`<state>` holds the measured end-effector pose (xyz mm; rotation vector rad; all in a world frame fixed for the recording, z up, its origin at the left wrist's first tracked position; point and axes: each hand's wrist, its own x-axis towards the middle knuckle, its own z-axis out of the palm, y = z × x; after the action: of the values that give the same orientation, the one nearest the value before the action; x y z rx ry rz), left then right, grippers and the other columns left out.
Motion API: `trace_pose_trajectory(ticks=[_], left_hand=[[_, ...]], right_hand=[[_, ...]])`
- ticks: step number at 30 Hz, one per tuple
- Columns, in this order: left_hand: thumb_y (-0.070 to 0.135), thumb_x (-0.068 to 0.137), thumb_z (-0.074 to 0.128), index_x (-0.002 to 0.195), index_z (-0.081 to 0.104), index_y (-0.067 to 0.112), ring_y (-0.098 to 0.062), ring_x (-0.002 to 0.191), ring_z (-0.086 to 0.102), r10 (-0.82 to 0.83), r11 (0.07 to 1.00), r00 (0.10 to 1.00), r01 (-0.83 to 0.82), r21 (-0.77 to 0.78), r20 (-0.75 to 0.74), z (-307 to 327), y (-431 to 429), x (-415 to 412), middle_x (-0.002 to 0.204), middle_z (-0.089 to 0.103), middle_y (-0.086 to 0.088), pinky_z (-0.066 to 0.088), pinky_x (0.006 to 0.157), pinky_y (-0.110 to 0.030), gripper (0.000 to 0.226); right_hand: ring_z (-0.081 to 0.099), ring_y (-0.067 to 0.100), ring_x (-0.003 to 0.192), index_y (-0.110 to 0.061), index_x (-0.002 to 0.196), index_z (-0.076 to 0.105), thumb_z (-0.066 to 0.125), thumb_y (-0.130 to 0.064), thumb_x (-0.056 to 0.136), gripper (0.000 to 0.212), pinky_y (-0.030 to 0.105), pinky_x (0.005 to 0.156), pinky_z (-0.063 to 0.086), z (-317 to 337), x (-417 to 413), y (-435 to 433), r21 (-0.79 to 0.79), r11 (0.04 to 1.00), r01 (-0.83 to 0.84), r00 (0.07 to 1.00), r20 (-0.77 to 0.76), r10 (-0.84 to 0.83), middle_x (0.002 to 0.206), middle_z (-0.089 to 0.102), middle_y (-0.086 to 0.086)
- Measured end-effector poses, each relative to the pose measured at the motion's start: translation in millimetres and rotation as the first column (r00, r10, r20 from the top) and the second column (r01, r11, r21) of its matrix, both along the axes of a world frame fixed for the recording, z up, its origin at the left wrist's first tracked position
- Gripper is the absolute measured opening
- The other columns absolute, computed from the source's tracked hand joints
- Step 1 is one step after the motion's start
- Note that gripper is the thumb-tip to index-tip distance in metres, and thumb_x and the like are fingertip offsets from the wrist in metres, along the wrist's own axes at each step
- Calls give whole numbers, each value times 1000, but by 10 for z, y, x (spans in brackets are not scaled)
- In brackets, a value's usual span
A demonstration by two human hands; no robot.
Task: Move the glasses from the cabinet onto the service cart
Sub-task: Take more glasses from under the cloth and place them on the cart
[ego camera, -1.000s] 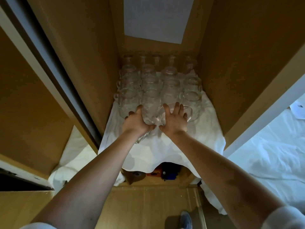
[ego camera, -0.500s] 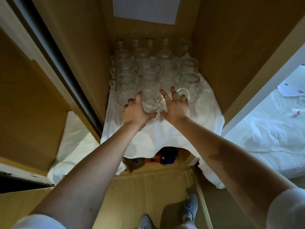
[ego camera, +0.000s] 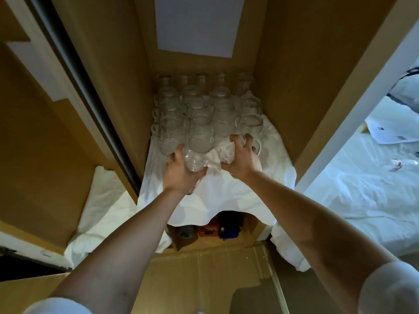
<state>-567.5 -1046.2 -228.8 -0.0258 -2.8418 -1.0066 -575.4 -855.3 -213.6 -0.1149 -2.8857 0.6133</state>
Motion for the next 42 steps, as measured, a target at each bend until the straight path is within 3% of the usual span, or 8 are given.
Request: trace_pose_trajectory(ticks=[5,12,19,22,24,28,36,42], left_hand=[[44,69,80,144,25,17,-30,121,50,-112,987,989,122,101,-99,218,258,213,142,37,-15,45,91,-32,97],[45,69,80,142,25,21,-18,123,46,-291,942,955,295,157,-51,209,1170,962,137,43,-7,38,96,-24,94],[42,67,82,141,28,18,-25,126,46,-513,849,858,506,150,7,-17,2637,1686,139,45,-10,36,97,-25,95],[40,67,83,138,30,16,-24,122,50,-634,755,773,628,189,-33,-5,3440,2049,136,47,-10,41,96,-28,92],[40,66,84,134,31,18,-23,118,52,-704,685,708,698,208,-56,-5,3889,2260,132,49,-9,45,96,-32,88],[37,65,85,126,31,17,-24,114,52,-827,535,560,811,238,-52,-70,4779,2736,127,47,-9,44,91,-31,84],[31,62,88,123,35,8,-19,94,51,-969,222,240,944,244,-50,-344,6315,3417,117,51,-9,38,76,-22,84],[32,64,87,124,33,10,-21,106,52,-997,-83,-80,950,301,-22,-527,7420,3776,121,48,-6,46,86,-29,84]], right_hand=[[49,26,107,-17,123,36,85,-34,62,81,37,85,49,105,391,387,-351,936,-16,986,-159,-42,129,35,7],[49,15,100,-14,128,38,86,-31,62,83,25,84,42,-47,1372,1328,-436,900,-11,967,-232,-101,128,43,6],[46,28,110,-4,114,44,89,-23,58,74,41,88,48,-353,2683,2652,-435,869,235,925,-174,-337,118,45,10],[44,25,113,-7,117,42,87,-25,62,73,34,94,43,-325,3311,3306,-431,816,386,863,-144,-484,121,42,8],[43,22,114,-11,120,41,85,-27,65,73,29,95,40,-312,3680,3641,-446,754,482,803,-119,-584,122,41,5],[51,29,107,-12,116,42,88,-28,60,74,41,94,47,-383,4480,4176,-487,608,627,592,-210,-779,113,47,5],[50,34,105,-29,105,29,86,-33,61,72,40,85,48,-576,5700,4854,-423,311,851,249,-196,-949,112,44,1],[49,30,111,-29,101,26,85,-29,65,69,29,81,40,-683,6077,5360,-390,48,920,-11,-150,-989,120,43,8]])
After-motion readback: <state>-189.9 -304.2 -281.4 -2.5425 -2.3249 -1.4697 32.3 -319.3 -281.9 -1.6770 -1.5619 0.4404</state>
